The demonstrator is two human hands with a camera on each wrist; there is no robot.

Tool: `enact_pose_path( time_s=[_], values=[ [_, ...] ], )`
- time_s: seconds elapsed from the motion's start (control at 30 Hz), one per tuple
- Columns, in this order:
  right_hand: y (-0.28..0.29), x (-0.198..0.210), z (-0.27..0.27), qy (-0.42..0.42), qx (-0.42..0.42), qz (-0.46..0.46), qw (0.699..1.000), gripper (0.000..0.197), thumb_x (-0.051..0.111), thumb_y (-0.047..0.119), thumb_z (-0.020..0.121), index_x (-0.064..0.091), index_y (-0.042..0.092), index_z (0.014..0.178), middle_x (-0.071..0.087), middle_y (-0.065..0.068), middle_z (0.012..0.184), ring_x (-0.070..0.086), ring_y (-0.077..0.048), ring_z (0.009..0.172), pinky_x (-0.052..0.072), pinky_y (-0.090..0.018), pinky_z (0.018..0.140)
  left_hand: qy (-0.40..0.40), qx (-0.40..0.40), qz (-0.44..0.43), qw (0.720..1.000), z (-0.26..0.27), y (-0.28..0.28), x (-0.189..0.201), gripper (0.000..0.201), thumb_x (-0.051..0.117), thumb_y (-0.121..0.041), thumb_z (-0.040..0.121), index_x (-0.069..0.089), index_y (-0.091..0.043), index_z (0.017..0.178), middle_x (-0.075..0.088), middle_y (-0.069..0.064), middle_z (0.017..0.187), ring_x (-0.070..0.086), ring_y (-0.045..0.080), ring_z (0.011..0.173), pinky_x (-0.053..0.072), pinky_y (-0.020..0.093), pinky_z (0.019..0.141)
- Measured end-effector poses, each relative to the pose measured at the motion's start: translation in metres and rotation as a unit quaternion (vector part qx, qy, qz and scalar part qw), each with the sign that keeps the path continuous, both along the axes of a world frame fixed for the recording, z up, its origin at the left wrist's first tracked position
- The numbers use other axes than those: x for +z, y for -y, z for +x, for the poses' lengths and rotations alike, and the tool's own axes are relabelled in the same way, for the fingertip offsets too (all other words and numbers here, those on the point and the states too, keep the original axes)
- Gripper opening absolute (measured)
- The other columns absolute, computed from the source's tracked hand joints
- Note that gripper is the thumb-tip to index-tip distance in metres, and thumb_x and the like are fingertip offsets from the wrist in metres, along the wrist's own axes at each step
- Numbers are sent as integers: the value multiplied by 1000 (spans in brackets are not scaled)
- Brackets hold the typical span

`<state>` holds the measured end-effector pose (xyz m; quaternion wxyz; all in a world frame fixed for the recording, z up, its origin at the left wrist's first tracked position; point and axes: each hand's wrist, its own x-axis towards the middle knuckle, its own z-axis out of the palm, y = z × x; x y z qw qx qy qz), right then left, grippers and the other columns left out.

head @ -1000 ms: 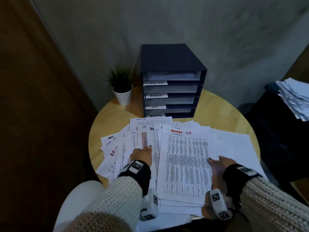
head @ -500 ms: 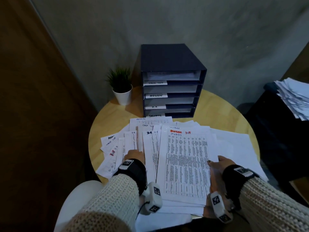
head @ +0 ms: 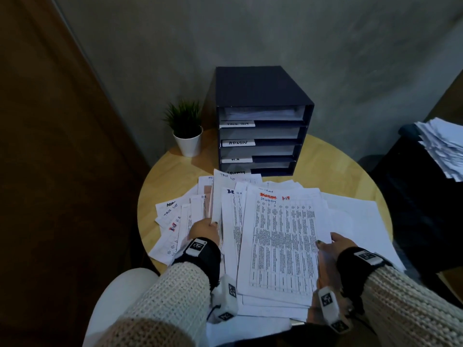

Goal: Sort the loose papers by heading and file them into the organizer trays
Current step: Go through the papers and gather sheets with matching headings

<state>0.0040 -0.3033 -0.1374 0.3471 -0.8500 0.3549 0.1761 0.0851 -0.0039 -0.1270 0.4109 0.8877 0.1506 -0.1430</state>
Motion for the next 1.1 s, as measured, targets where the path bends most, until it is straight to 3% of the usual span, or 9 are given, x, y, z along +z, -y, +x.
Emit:
enact_pose_path(
  time_s=[0.13,0.27,0.53,0.73,0.9,1.03,1.1],
  values=[
    [1,0,-1,-2,-7,-2,1000,51,54,27,95,40,8,140,48,-11,143,48,-29,129,37,-33,106,53,43,-20,997,5,-20,19,42,35,-10,98,44,-12,140,46,10,143,47,29,127,36,31,106],
    [1,3,-2,11,-30,13,999,58,51,22,97,27,6,147,34,-12,151,37,-30,137,31,-32,109,135,79,-26,987,10,-40,55,41,34,-9,98,47,-13,137,52,13,135,50,32,119,37,32,101],
    [7,11,-13,63,-81,42,994,53,52,20,96,34,7,145,42,-12,147,42,-32,133,34,-34,107,299,163,-36,939,21,-79,131,39,33,-6,95,53,-14,128,55,13,129,51,31,117,36,28,96],
    [36,0,-10,111,-110,103,982,60,58,28,92,35,12,145,39,-10,149,40,-31,135,33,-37,109,365,223,-15,904,23,-90,145,34,36,-6,92,57,-16,116,56,14,122,53,32,113,41,38,99],
    [35,2,-8,148,-150,186,960,51,57,17,94,40,12,142,45,-13,144,46,-33,128,36,-38,100,303,177,-29,936,18,-68,118,33,37,-2,91,58,-9,117,59,18,117,55,34,109,40,33,90],
    [22,5,-2,148,-120,183,964,43,57,18,94,47,15,135,55,-7,132,55,-31,117,41,-40,103,165,98,-29,981,3,-32,72,38,38,-1,95,49,-5,131,57,18,125,54,35,115,42,35,95],
    [18,4,0,141,-104,166,971,42,56,16,94,49,10,135,57,-13,131,56,-33,117,41,-39,103,108,90,-56,989,-10,-16,46,43,37,-4,97,42,-13,138,55,15,119,56,32,98,41,32,88]
  ],
)
